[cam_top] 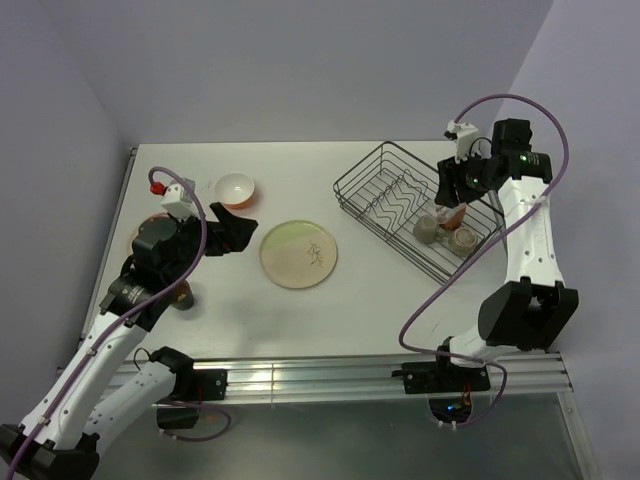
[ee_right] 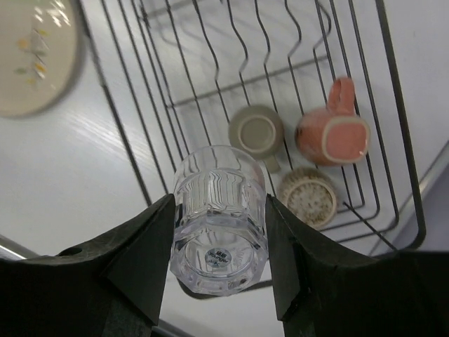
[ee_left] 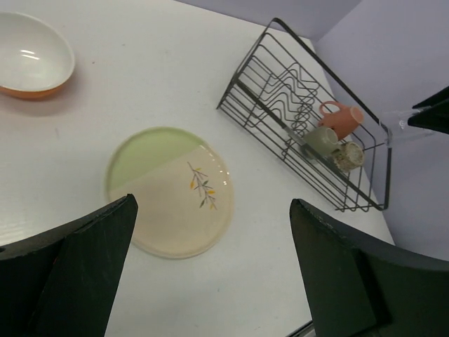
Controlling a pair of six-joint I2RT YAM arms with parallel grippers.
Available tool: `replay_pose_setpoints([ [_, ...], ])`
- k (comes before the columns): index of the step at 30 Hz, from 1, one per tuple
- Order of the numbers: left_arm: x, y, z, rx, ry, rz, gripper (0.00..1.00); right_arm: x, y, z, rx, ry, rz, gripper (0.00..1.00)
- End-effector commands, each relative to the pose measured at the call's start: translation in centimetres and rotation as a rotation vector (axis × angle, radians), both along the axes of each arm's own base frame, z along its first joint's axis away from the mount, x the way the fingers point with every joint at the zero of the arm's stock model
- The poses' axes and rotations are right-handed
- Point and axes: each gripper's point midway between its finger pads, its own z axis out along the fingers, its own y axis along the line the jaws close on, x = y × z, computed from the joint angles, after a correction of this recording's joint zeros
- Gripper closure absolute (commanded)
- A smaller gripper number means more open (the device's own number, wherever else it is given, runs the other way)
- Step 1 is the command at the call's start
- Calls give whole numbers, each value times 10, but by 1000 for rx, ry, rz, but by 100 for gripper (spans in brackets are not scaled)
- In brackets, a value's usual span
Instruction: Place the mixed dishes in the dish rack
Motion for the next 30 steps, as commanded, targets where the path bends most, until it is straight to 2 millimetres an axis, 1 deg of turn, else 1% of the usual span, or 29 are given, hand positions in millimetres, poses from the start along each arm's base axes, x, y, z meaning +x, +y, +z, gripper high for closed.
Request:
replay_pose_setpoints([
  [1, 3, 20, -11, 73, 5, 84, 3, -17, -31, -27, -195, 161, 35, 100],
  [2, 3, 21, -12, 80, 7, 86, 3, -16, -33, -31, -211, 171, 41, 100],
  [5, 1, 25, -18, 103, 22, 98, 3, -14, -37, -56, -234, 206, 43, 100],
  [6, 0, 26, -18, 104, 22, 102, 3, -17, -36, -63, -237, 227, 47, 100],
  [8, 0, 28, -19, 106, 23, 113, 3, -13, -37, -72, -253, 226, 36, 100],
  [9, -2, 30, -18, 105, 22, 116, 3, -15, -36, -82, -253, 244, 37, 100],
  [10, -2, 30, -19, 107, 25, 118, 3, -11, -37, -85, -257, 234, 32, 100],
  [11, -3, 31, -20, 107, 26, 122, 3, -14, -36, -94, -258, 255, 29, 100],
  [12, -3, 32, -20, 107, 26, 124, 3, -14, -37, -98, -265, 260, 27, 100],
  [13, -4, 32, -20, 108, 29, 126, 3, -11, -37, -101, -266, 251, 25, 100],
  [14, -5, 33, -21, 110, 32, 127, 3, -11, -37, -104, -266, 252, 24, 100],
  [15, -5, 33, -23, 110, 35, 129, 3, -13, -35, -110, -264, 267, 27, 100],
  [21, -4, 34, -25, 116, 44, 133, 3, -16, -16, -132, -270, 295, 68, 100],
  [22, -4, 34, -25, 116, 44, 133, 3, -13, -10, -132, -265, 282, 67, 100],
  [25, -4, 34, -26, 118, 49, 136, 3, -7, -3, -135, -261, 269, 55, 100],
  [26, -4, 34, -26, 119, 48, 136, 3, -6, 2, -136, -262, 266, 63, 100],
  [28, -4, 34, -25, 119, 48, 136, 3, -1, 7, -141, -260, 269, 51, 100],
  [30, -4, 34, -26, 122, 53, 137, 3, 1, 7, -147, -262, 280, 35, 100],
])
